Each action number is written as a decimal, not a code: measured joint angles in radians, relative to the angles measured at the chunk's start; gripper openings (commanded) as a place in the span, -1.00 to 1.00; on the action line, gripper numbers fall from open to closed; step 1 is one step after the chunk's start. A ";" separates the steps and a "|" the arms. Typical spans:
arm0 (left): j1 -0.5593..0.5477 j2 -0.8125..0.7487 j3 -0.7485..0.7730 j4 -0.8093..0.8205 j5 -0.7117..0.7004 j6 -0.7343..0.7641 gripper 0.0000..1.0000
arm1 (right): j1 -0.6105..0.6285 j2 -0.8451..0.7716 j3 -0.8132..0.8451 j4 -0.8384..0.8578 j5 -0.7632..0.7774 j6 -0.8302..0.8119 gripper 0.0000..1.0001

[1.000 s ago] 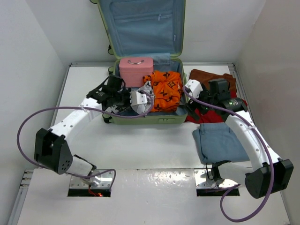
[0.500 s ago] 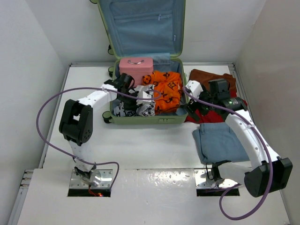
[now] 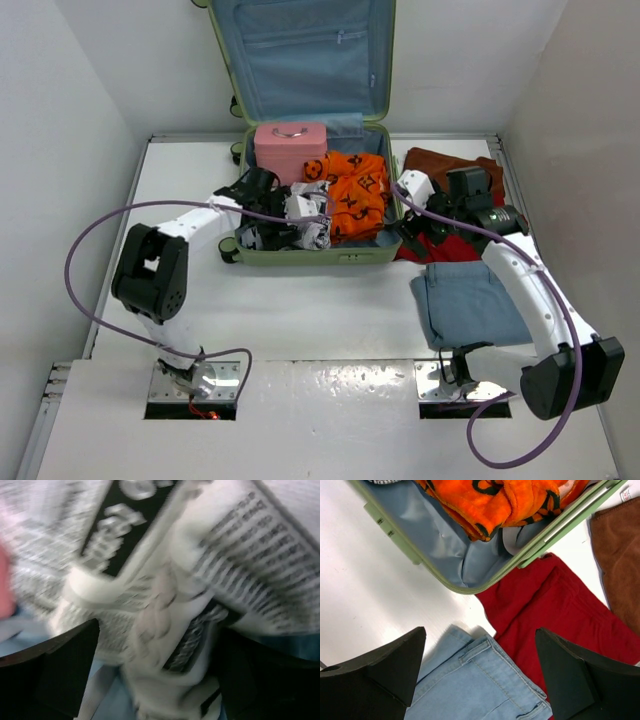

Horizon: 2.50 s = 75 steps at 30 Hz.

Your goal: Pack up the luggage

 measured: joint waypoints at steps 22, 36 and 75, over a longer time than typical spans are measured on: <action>0.068 -0.173 0.132 0.117 0.109 -0.528 0.75 | 0.000 -0.024 0.002 -0.027 0.000 0.011 0.80; -0.133 -0.205 -0.108 0.259 -0.007 -0.778 0.01 | 0.000 -0.021 0.001 -0.034 0.004 0.011 0.80; -0.204 -0.388 0.123 0.292 -0.602 -0.966 0.98 | -0.051 -0.137 -0.312 -0.203 0.059 0.320 0.76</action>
